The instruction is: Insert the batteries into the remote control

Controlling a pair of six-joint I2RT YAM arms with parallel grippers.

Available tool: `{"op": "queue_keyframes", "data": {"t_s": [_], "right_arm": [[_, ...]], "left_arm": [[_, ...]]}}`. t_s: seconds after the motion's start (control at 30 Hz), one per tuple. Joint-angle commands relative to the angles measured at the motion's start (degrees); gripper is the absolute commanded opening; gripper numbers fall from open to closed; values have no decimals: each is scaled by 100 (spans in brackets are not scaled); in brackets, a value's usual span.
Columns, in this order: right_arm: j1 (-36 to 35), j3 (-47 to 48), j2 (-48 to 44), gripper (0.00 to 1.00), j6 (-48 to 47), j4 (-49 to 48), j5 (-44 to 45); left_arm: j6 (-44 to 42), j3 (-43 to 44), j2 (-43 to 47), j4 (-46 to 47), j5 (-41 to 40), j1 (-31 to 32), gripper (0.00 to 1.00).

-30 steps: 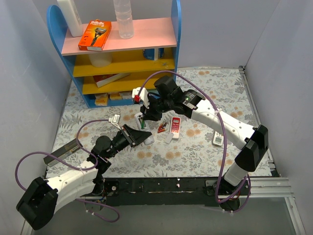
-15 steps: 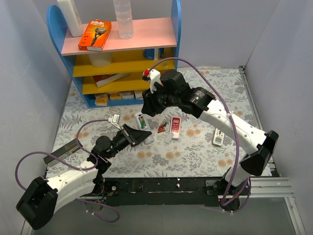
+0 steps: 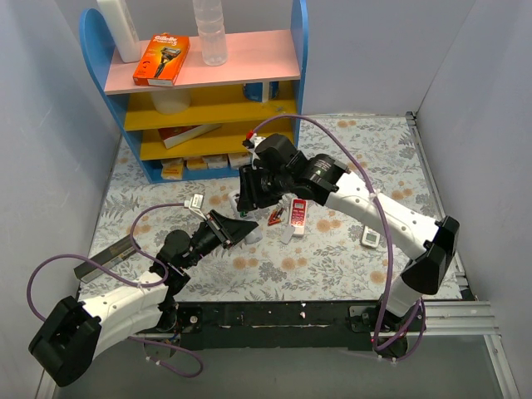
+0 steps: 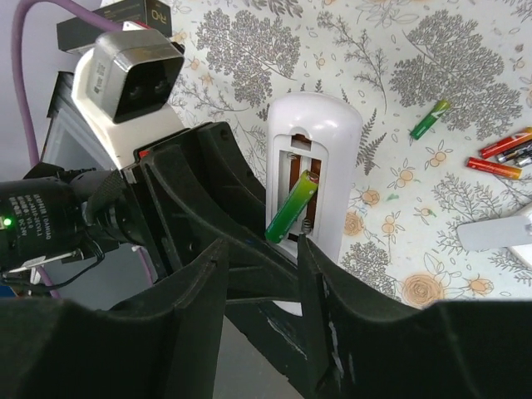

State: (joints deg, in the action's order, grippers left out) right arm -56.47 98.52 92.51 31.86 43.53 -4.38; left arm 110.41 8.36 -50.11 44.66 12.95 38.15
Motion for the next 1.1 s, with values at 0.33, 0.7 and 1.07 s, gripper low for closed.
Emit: {"op": "queue_keyframes", "data": {"t_s": [0.33, 0.7, 1.07], "right_arm": [[-93, 18, 329, 34, 453, -231, 262], [-93, -96, 435, 26, 400, -283, 315], [-93, -61, 434, 11, 251, -275, 183]], "left_arm": [[-37, 113, 71, 227, -65, 26, 0], [-81, 131, 98, 201, -38, 26, 0], [-46, 131, 98, 236, -12, 26, 0]]}}
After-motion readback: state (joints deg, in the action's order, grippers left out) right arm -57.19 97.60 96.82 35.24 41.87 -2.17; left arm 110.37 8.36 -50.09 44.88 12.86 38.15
